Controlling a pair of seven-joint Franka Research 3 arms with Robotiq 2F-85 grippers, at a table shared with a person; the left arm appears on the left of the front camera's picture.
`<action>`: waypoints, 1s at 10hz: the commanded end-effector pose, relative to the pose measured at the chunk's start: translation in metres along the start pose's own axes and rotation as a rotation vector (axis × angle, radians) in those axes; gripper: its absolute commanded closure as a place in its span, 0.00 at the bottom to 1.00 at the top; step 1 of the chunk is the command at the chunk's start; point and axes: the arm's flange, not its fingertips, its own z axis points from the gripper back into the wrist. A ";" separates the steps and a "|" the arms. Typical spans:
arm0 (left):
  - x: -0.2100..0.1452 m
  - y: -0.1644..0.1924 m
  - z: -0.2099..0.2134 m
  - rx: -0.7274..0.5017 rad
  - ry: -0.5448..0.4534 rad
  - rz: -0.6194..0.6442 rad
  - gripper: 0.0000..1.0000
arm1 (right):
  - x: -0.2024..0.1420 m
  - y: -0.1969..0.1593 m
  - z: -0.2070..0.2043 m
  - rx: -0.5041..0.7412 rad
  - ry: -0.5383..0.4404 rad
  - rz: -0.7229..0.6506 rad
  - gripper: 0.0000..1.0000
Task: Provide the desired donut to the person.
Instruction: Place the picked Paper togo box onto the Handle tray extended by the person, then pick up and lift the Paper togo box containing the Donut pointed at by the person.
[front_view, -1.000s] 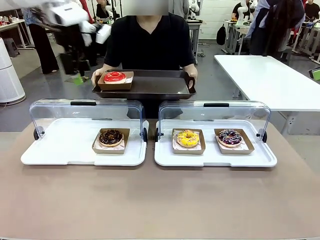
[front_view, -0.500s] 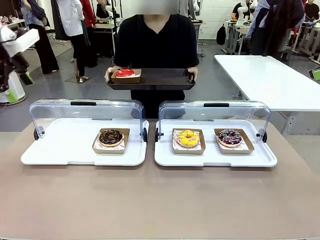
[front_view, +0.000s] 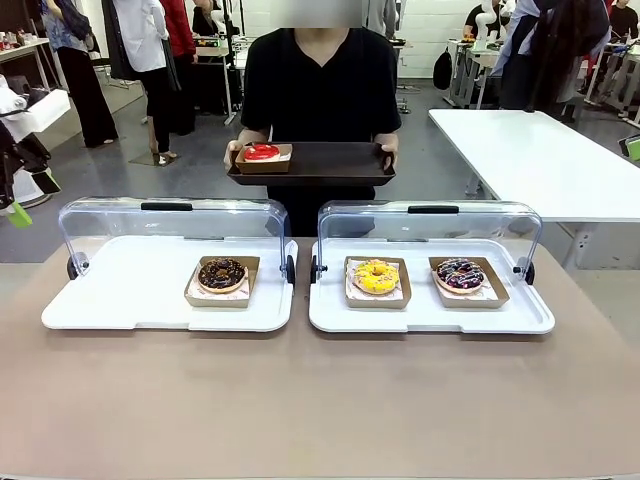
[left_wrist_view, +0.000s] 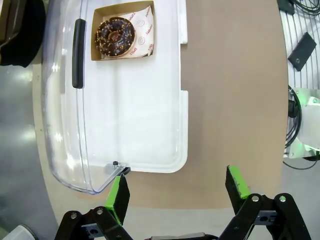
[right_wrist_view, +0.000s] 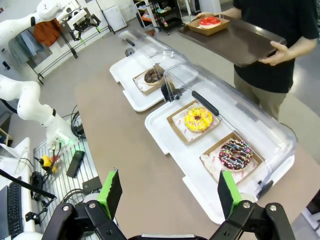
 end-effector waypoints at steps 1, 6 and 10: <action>-0.001 -0.001 0.004 -0.004 -0.003 0.001 0.00 | 0.000 0.000 0.000 0.007 -0.014 0.000 0.00; -0.001 -0.001 0.004 -0.004 -0.003 0.001 0.00 | 0.000 0.000 0.000 0.007 -0.014 0.000 0.00; -0.044 0.007 0.019 -0.021 -0.402 0.003 0.00 | 0.000 0.000 0.000 0.007 -0.014 0.000 0.00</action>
